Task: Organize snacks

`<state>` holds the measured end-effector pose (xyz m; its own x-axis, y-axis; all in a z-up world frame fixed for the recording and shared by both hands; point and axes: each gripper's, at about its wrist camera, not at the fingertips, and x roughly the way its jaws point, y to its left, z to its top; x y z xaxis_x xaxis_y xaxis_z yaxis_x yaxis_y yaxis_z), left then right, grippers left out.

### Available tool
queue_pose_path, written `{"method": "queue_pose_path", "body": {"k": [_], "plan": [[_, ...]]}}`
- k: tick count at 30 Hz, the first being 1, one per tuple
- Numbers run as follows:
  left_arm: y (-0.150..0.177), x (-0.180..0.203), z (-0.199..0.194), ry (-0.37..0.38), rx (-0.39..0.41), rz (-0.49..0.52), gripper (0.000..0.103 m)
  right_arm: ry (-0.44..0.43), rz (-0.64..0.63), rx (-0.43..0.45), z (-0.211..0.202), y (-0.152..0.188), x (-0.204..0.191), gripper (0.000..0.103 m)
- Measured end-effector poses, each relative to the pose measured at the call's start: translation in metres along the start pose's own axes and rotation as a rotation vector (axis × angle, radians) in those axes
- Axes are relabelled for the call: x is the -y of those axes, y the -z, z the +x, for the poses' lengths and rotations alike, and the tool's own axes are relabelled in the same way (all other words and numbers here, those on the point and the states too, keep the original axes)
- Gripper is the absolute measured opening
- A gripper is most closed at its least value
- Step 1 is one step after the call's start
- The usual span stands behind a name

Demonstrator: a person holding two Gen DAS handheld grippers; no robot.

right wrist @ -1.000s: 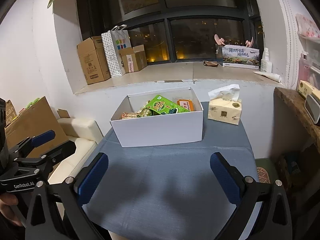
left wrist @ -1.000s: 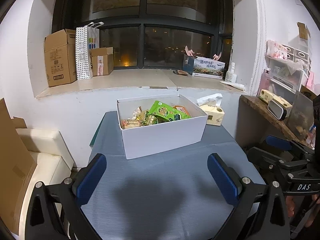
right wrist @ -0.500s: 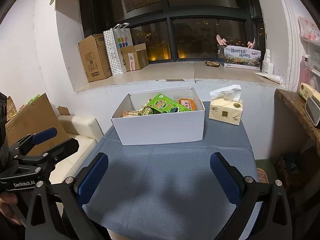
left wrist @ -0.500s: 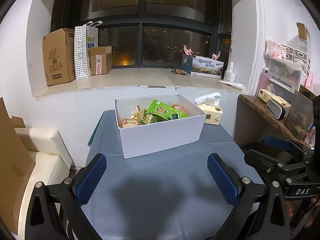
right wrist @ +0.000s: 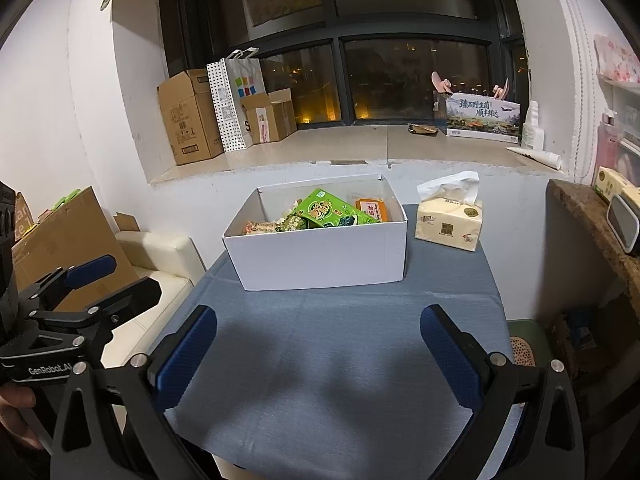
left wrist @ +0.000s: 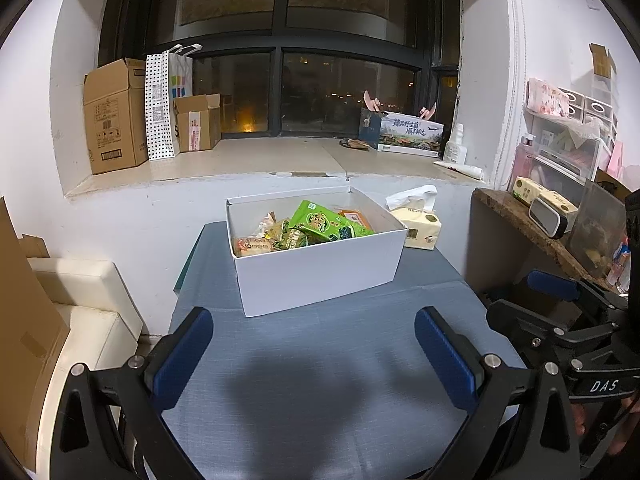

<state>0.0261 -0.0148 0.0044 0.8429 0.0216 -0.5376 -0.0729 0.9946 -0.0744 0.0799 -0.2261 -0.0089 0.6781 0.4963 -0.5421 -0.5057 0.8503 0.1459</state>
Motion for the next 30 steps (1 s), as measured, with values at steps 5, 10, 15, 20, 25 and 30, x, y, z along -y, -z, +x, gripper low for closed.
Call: {"method": "queue_pose_path", "body": {"k": [5,10,15,20,25,30], "plan": [[0.0002,0.0,-0.0007,-0.001,-0.001,-0.001,0.103,-0.002,-0.002,0.003,-0.0017,0.0006,0.0003,0.103],[0.0005,0.0003,-0.0011,-0.001,0.0,-0.002,0.103,-0.002,-0.001,-0.001,-0.0017,0.0009,0.0009,0.103],[0.0009,0.0009,-0.0016,0.0,-0.003,-0.001,0.103,-0.001,0.0,-0.002,-0.003,0.001,0.0021,0.103],[0.0006,0.0018,-0.0022,0.002,-0.002,0.0,0.103,0.0,-0.003,0.004,-0.0042,0.0007,0.0018,0.103],[0.0,0.0018,-0.0021,0.004,-0.002,0.0,0.103,0.0,-0.004,0.004,-0.0044,0.0006,0.0025,0.103],[0.0001,0.0026,-0.0019,0.006,-0.003,0.002,0.103,0.003,-0.002,0.001,-0.0041,0.0007,0.0028,0.103]]}}
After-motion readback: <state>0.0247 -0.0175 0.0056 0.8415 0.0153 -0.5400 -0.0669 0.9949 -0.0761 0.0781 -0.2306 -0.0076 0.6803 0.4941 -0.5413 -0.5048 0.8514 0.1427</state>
